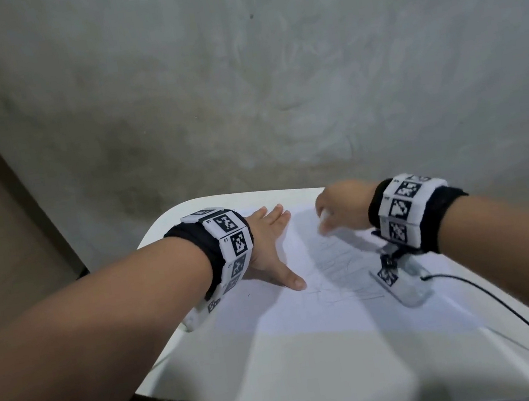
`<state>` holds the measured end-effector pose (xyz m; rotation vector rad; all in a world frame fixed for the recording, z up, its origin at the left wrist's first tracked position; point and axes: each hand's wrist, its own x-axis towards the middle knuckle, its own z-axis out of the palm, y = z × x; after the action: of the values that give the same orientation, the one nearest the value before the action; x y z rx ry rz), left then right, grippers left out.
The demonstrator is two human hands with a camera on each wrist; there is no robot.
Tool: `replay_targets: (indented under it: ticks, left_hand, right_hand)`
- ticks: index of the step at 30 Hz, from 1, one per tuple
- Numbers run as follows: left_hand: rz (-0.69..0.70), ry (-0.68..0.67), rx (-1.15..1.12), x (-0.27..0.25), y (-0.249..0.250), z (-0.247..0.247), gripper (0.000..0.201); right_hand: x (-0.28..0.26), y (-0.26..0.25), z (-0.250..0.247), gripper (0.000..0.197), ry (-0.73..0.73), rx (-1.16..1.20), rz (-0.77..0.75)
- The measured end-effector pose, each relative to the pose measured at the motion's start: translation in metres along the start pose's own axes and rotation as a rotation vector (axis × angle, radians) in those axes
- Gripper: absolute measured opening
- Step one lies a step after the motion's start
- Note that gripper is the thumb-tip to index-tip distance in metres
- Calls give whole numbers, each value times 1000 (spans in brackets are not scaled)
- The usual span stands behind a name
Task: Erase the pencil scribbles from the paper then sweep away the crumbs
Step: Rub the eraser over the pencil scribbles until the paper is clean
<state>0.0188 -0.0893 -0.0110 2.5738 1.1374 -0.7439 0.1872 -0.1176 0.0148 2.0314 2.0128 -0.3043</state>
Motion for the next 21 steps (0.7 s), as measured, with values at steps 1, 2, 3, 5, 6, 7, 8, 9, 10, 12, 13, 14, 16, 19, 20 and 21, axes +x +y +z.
replay_targets:
  ticks: [1,2,3,5,6,7,8,9,10,12,13,14,16,19,20,21]
  left_hand:
    - [-5,-1,1,0,0,0,129]
    - [-7,-1,3,0,1,0,129]
    - [-7,-4,3,0,1,0,129]
    - [1,-6,2,2,0,1,129]
    - [3,-5,3,2,-1,0,129]
    - [2,-6,3,2,-1,0,129]
    - [-2,-7,5,2,0,0,129]
    - [-8,-7,8,2,0,0,129]
    - [-12,-9,10,2,1,0,129]
    - [-10,-10,11,3,1,0,129]
    - [-8,-11,11,3,1,0,129]
    - [-8,-12,11,3,0,0,129]
    - [-11,-13,15,2,0,1,129]
    - [-12,-8,15,2,1,1,128]
    - [-9,-8,14,2,1,1,129]
    - [-7,-7,15,2,1,1,129]
  right_hand:
    - [3,5,-4,13,14,-16,47]
    - [5,7,-6,14,30,-52,63]
    - [6,4,-3,16,39,-87,45]
    - [7,-9,4,21,31,-124,-23]
    - [7,-11,6,22,13,-100,-36]
    - [9,-8,6,22,5,-71,-13]
    - [9,-3,2,20,5,-58,35]
    - [9,2,-2,17,19,-74,72]
    - [10,5,-4,18,29,-107,85]
    - [9,-5,-1,15,9,-178,46]
    - [8,-11,1,14,-12,-211,2]
    - [7,-13,3,15,-32,-219,-25]
    - [7,-3,-5,18,-50,-200,28]
    - [6,1,-11,20,-26,-267,73]
    - [3,-9,-7,21,-35,-290,34]
    - [2,-19,-2,22,-34,-299,-27]
